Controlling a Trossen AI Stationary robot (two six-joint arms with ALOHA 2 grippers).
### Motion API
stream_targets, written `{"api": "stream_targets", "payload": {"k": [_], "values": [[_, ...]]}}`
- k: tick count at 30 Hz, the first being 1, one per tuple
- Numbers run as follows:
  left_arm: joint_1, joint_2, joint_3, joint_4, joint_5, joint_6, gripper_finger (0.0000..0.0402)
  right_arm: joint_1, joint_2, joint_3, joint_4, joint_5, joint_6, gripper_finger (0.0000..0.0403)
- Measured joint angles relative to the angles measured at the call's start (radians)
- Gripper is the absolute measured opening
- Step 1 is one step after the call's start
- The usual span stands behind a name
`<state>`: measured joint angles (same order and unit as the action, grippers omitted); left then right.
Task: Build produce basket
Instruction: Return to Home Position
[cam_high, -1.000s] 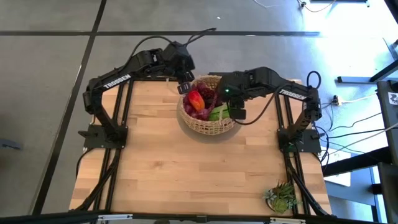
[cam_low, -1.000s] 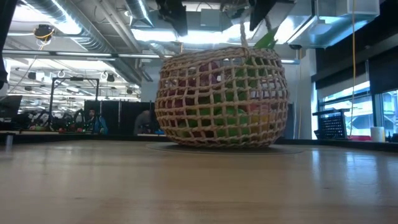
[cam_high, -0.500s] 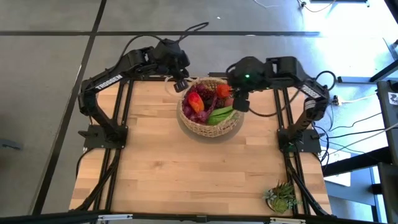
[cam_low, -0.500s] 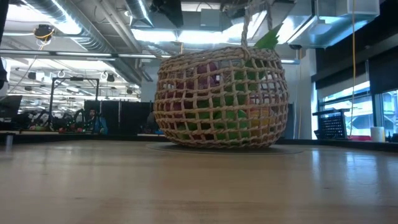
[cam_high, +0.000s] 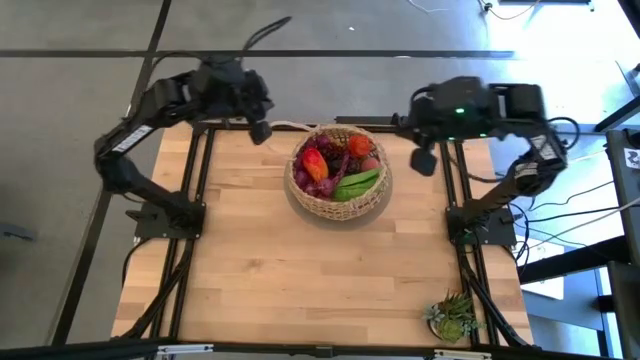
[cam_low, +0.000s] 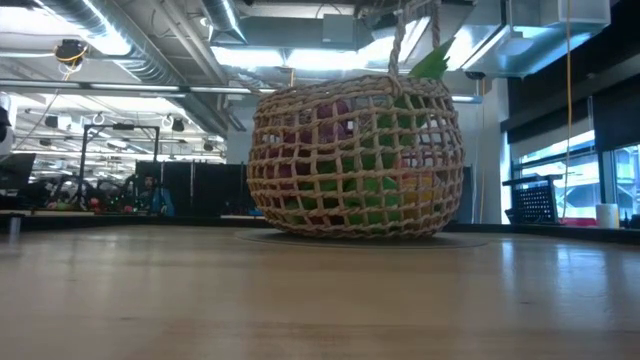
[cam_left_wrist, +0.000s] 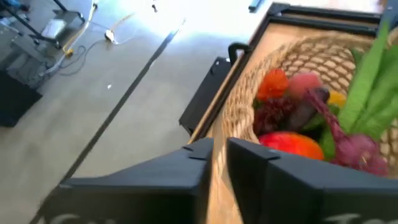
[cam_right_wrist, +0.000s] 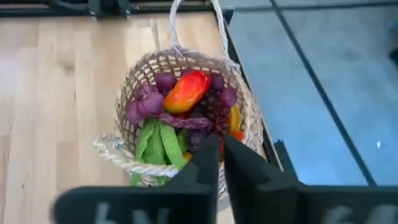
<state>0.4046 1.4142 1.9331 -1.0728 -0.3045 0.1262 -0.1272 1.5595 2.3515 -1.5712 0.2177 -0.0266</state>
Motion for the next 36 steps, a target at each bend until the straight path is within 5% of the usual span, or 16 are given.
{"api": "stream_targets", "payload": {"k": [3,11,16,23,36], "values": [[0.000,-0.050,0.000,-0.057,0.000,-0.028,0.0007,0.000,-0.052,-0.001,0.000,-0.002,-0.027,0.0010],[0.000,-0.196,-0.004,-0.234,0.025,-0.088,0.0001,0.000,-0.193,-0.001,0.000,-0.049,-0.010,0.0001],[0.000,-0.318,-0.122,-0.258,0.061,-0.124,0.0000,0.000,-0.288,-0.071,0.002,-0.107,0.012,0.0001],[0.000,-0.584,-0.370,-0.196,0.140,-0.178,0.0000,0.000,-0.472,-0.352,0.069,-0.032,0.127,0.0000],[0.000,-1.137,-0.750,0.076,0.240,-0.256,0.0000,0.000,-0.927,-1.062,0.610,-0.115,0.110,0.0000]]}}
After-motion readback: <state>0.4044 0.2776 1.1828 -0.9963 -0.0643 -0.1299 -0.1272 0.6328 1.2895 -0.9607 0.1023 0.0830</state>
